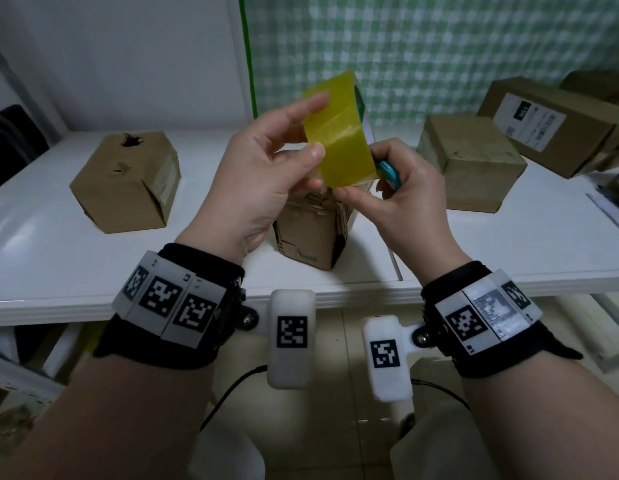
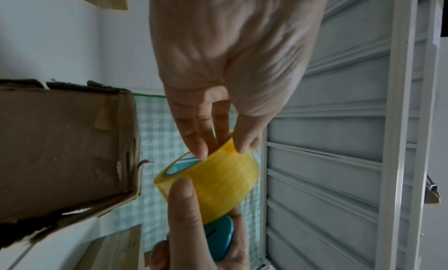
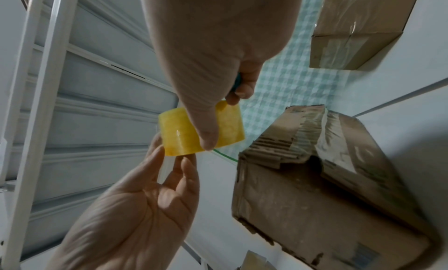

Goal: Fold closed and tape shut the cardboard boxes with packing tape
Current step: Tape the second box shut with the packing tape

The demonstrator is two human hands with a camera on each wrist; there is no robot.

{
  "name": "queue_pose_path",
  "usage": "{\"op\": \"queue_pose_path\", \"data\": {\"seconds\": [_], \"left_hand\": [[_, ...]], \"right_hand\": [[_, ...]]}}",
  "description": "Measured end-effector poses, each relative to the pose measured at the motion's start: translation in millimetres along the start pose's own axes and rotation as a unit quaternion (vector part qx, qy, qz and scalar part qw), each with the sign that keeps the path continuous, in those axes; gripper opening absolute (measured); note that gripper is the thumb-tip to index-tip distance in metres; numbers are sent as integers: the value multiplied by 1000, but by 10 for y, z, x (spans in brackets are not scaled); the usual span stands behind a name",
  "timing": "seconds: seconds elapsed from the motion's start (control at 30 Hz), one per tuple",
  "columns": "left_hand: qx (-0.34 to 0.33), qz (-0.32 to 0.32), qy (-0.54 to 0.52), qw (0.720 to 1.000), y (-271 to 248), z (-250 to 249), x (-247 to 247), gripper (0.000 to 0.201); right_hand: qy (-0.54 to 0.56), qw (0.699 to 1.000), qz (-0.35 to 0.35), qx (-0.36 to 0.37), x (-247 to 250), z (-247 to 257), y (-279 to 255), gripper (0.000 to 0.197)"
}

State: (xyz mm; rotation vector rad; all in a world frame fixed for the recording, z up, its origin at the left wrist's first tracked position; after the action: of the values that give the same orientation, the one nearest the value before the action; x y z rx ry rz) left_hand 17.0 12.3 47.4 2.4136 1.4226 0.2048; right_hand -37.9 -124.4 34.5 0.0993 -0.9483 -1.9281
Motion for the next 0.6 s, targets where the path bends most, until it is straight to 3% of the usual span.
{"op": "queue_pose_path", "data": {"seconds": [0.23, 0.37, 0.5, 0.6], "left_hand": [[55, -9, -59, 997, 7, 5, -23, 51], [56, 37, -47, 997, -35, -105, -101, 62], [40, 89, 3, 995, -113, -240, -209, 76], [30, 131, 53, 990, -187, -324, -302, 80]], "right_hand": [[54, 995, 81, 5, -15, 160, -23, 27], [55, 989, 139, -18, -5, 197, -56, 24], [169, 965, 167, -114, 20, 248, -112, 12], [230, 944, 110, -211, 127, 200, -94, 32]]}}
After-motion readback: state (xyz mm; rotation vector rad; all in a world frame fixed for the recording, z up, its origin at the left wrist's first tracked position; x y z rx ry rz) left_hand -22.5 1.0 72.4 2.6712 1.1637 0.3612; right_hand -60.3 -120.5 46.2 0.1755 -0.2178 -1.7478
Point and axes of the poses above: each hand's wrist, its own y-axis towards the middle knuckle, its own x-axis out of the back of the hand, z = x × y, the point moved 10 cm from there along y, towards the middle knuckle
